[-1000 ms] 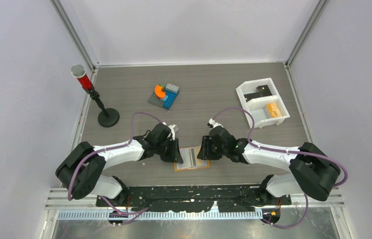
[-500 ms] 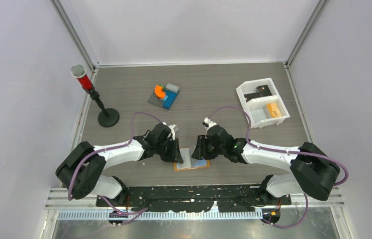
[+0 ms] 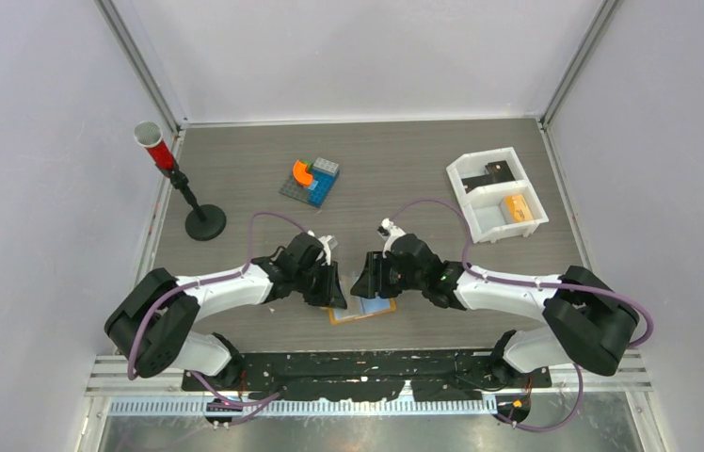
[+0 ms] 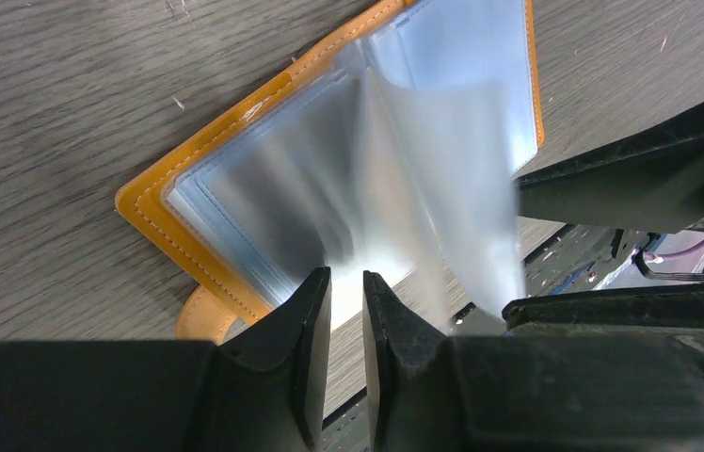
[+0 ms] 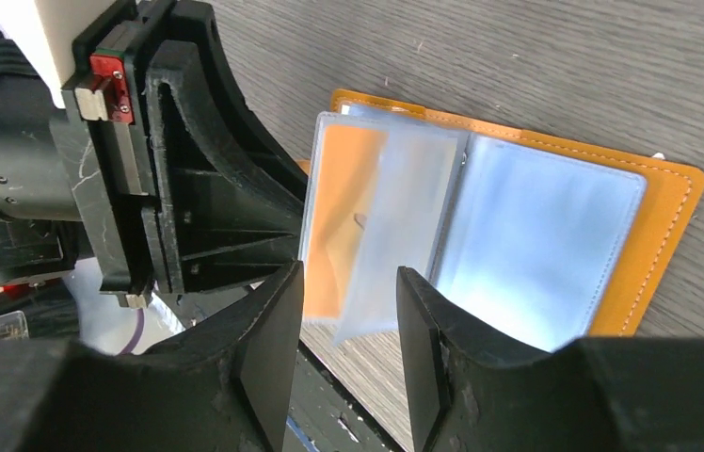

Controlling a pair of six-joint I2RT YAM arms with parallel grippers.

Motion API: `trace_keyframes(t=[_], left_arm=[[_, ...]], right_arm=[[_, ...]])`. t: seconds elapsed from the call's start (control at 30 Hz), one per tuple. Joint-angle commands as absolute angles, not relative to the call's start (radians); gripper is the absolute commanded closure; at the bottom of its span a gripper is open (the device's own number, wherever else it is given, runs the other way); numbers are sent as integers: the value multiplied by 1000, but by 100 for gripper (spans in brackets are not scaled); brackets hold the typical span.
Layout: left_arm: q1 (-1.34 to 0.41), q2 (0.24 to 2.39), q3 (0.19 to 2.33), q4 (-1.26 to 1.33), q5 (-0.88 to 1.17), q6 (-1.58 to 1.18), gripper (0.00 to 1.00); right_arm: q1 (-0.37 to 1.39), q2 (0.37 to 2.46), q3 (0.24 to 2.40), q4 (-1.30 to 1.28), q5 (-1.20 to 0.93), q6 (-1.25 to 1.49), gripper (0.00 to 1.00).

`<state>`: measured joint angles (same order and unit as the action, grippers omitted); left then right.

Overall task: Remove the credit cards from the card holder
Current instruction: Remove the credit card from the card holder.

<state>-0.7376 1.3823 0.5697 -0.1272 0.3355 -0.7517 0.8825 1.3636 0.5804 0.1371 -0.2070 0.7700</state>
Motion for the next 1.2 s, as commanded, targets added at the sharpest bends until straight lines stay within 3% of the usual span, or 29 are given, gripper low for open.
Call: trace_keyframes(t=[0.0,0.23,0.57,0.9,1.17], left_arm=[[-739,1357,570,-121,325,-750,79],[-739,1353,571,-127,321,-750,79],[-739,1357,574,-128,321,-750,79],[-739,1353,574,-130,320,-749,79],[-739,1347,574,-140,312,-744,79]], right_arm=[[888,1370,563,233,-224,795,54],[888,1390,559,210,-181,805,64],[896,1380,571,237,-200,833,47],[945,1438,632,202,-170,842,42],[948,1445,640,133,-115,833,59]])
